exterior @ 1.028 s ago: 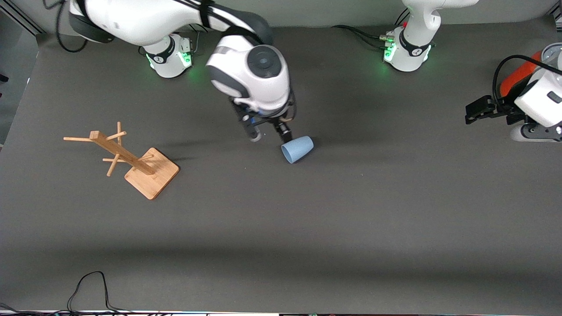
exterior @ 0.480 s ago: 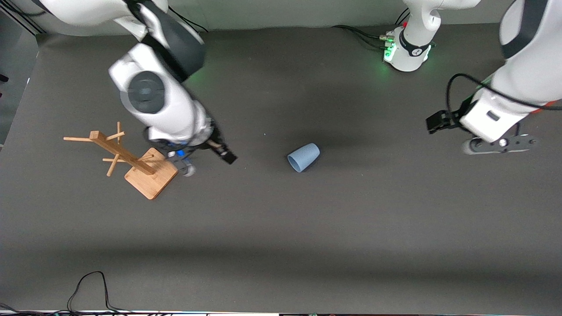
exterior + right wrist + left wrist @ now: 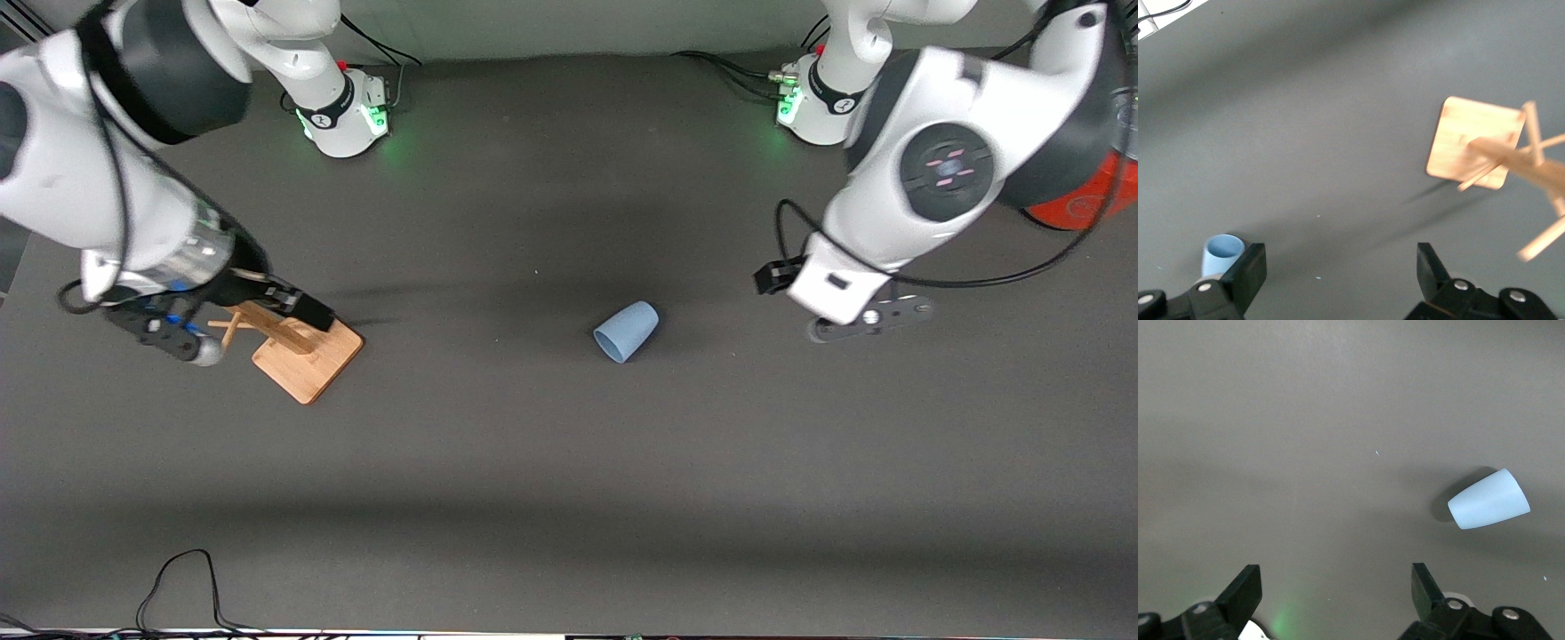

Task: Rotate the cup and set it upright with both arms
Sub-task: 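Move the right gripper to the mug tree while the left gripper reaches the cup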

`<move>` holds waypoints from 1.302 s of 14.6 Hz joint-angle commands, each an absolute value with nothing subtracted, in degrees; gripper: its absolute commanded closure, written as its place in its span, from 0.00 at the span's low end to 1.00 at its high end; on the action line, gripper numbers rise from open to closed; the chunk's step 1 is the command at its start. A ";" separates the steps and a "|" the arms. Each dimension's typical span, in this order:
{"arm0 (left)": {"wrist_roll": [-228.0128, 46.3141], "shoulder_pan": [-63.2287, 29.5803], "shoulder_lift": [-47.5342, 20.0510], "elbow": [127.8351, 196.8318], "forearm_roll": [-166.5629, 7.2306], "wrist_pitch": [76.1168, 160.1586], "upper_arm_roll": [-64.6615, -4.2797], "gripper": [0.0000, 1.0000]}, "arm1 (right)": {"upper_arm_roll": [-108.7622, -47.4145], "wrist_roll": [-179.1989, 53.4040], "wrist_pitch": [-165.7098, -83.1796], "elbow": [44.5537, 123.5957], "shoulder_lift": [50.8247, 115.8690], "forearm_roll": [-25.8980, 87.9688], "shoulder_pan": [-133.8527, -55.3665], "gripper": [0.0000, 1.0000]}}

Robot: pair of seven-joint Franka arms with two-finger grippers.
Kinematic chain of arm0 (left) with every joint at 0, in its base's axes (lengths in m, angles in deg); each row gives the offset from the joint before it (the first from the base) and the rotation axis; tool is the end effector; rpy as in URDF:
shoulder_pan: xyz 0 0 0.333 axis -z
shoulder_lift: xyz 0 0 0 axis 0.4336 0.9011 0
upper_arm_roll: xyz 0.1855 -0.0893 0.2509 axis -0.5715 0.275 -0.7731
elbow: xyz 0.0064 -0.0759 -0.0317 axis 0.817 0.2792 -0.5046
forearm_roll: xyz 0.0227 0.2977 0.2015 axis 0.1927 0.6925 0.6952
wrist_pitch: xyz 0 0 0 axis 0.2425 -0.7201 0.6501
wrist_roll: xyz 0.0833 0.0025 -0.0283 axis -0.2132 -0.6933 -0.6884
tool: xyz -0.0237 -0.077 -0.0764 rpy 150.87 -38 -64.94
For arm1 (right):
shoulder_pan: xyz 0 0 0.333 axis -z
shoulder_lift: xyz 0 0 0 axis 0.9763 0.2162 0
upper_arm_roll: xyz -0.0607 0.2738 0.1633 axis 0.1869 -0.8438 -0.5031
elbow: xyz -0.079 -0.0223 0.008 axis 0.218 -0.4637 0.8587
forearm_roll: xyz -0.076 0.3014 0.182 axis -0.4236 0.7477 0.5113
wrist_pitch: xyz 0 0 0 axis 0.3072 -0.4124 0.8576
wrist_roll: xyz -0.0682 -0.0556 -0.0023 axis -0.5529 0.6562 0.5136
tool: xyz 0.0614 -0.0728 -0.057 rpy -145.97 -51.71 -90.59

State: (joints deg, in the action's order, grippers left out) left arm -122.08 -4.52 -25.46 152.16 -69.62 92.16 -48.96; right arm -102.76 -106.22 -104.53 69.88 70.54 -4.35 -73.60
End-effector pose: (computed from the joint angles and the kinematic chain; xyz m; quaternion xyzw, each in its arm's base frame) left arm 0.5288 -0.2395 0.5011 -0.9882 -0.1094 0.0910 0.0568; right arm 0.5674 0.1390 0.5811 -0.9782 0.2030 0.0142 0.0423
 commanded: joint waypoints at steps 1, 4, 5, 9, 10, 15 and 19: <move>-130.60 1.62 -19.70 147.45 -65.85 91.94 -49.81 0.00 | -96.48 -93.11 -104.62 73.91 65.96 -1.94 -74.61 0.00; -136.33 4.70 -11.97 141.13 -64.09 91.07 -49.81 0.00 | -91.64 -84.13 -105.50 74.08 65.51 -1.94 -74.61 0.00; -138.95 4.89 -9.16 138.41 -64.00 90.63 -49.81 0.00 | -91.01 -81.32 -105.85 74.09 65.68 -1.94 -74.61 0.00; -149.76 4.80 0.43 126.28 -64.08 87.99 -49.81 0.00 | -89.34 -74.19 -106.73 73.91 65.86 -4.39 -74.61 0.00; -151.70 4.80 1.84 124.77 -64.08 87.90 -49.81 0.00 | -89.25 -73.73 -106.73 73.74 65.86 -4.84 -74.61 0.00; -153.04 7.69 5.98 124.32 -62.33 92.54 -49.98 0.00 | -89.08 -74.61 -106.03 74.08 65.60 -4.76 -74.61 0.00; -154.45 10.68 9.06 124.32 -60.74 97.99 -50.16 0.00 | -88.99 -74.61 -106.47 74.00 66.03 -4.84 -75.22 0.00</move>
State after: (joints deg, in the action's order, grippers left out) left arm -152.95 8.54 6.92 126.75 -62.11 96.83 -49.40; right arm -89.93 -75.54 -105.74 72.98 67.03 -4.08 -73.93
